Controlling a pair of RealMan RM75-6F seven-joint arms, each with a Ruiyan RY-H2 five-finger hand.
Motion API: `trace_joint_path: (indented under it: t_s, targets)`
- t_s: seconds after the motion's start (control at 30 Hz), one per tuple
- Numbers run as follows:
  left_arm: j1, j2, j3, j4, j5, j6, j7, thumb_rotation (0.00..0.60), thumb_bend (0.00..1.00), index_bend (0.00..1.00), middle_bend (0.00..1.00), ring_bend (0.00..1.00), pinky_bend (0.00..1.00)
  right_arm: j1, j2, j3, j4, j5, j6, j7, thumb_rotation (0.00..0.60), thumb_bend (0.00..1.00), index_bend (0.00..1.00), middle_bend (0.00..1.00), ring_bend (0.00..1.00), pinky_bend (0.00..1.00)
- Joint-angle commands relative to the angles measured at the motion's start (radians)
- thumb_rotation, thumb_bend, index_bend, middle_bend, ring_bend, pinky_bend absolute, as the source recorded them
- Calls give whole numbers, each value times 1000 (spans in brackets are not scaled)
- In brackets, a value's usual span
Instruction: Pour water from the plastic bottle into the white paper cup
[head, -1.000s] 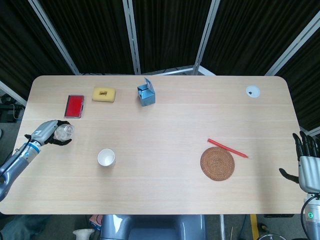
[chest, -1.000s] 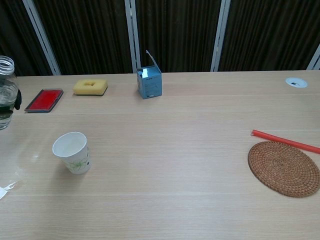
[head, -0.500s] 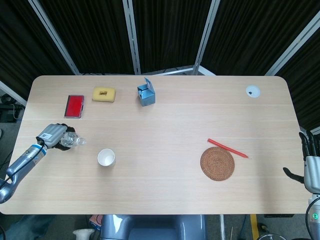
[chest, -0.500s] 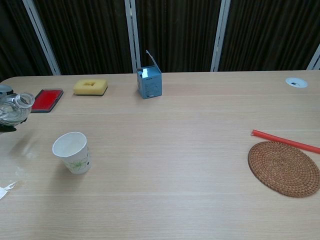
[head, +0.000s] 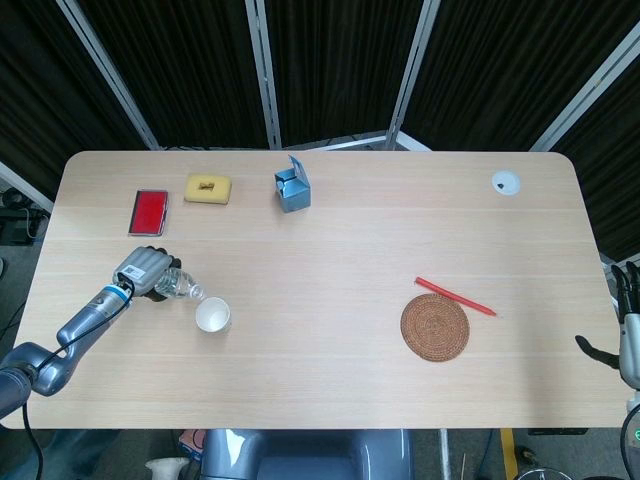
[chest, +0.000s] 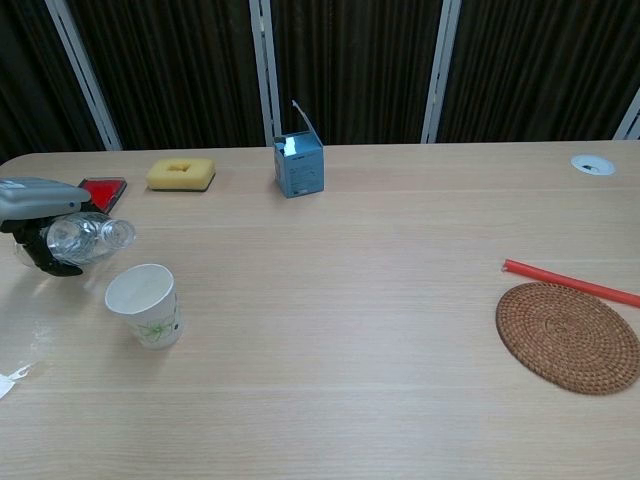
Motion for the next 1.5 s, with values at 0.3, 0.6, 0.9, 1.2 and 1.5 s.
trace_joint_path:
  t_s: [0.3,0.6,0.9,1.2,1.5]
  targets:
    - [-17,-29,-14,-18,-64,-25,179,600,543,581,438,287,342,-3,2,3,3,7,0,5,600,0,0,0,0,0]
    - [-3,-17,1,-18,-46,28,239,600,542,581,438,287,342,-3,4,4,3,7,-2,8,600,0,0,0,0,0]
    - [4,-17,25,10,7,87,252,600,542,586,439,287,342,-3,4,3,0,9,-4,4,600,0,0,0,0,0]
    - [5,-15,29,22,18,103,243,600,541,586,439,287,342,-3,5,4,-2,9,-2,2,600,0,0,0,0,0]
    - [6,-11,35,29,32,124,273,600,543,586,439,287,342,-5,7,5,-7,10,-1,3,600,0,0,0,0,0]
